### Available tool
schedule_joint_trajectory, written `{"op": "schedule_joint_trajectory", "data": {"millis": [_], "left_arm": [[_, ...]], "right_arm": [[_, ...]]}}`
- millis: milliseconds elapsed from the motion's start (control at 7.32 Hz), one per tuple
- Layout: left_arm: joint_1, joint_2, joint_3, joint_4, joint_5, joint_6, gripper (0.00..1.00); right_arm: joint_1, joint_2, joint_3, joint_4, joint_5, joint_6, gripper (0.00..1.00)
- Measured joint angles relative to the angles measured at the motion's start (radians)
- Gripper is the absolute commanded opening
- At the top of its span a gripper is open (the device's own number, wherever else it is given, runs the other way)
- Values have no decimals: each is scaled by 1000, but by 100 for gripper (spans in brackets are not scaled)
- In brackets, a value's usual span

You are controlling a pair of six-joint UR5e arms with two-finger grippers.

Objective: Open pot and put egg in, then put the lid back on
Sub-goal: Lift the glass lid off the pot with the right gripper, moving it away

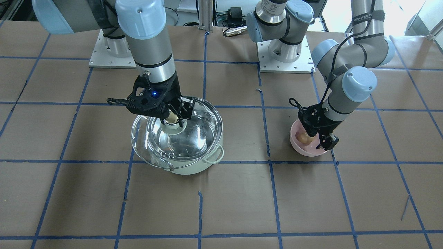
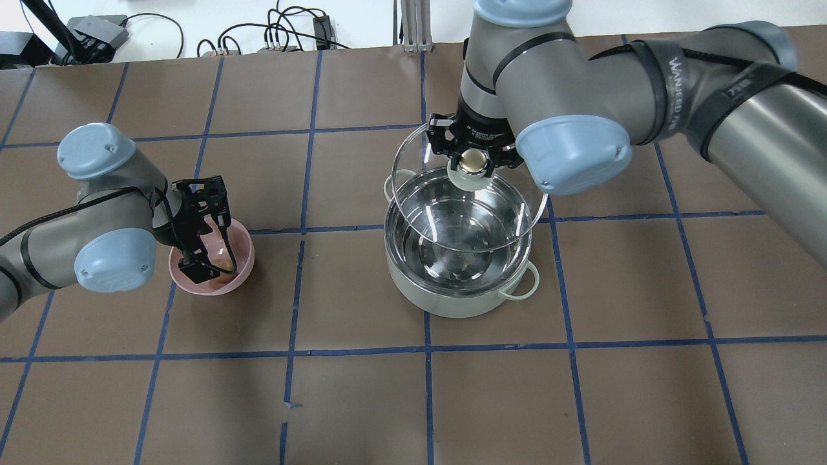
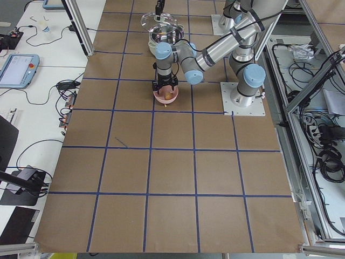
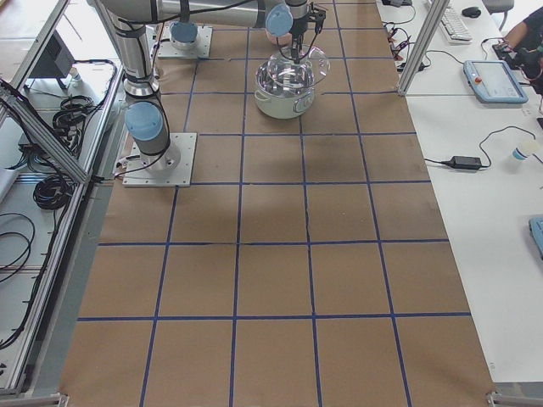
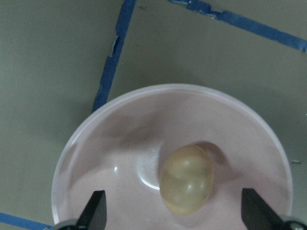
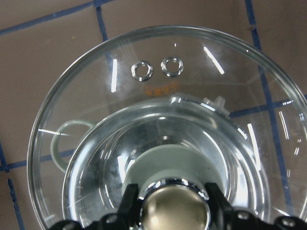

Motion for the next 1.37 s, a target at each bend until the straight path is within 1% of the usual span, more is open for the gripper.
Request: {"op": "schedule_joint_trajectory", "data": {"millis": [273,547,957,1367], "left_arm": [[0,-4,0,7,-4,16,99],[0,-6,-1,16,-3,71,99],[0,-22,-3,26,0,96,99],[0,-32,-7,40,-3,139,96]], "right_arm": [[-105,-43,-21,59,5,-108,44],[-165,-61,-30,81,9,-166,45],[-176,-63,-36,84,13,-179,45],[-178,-63,-36,84,12,-186,44]]}}
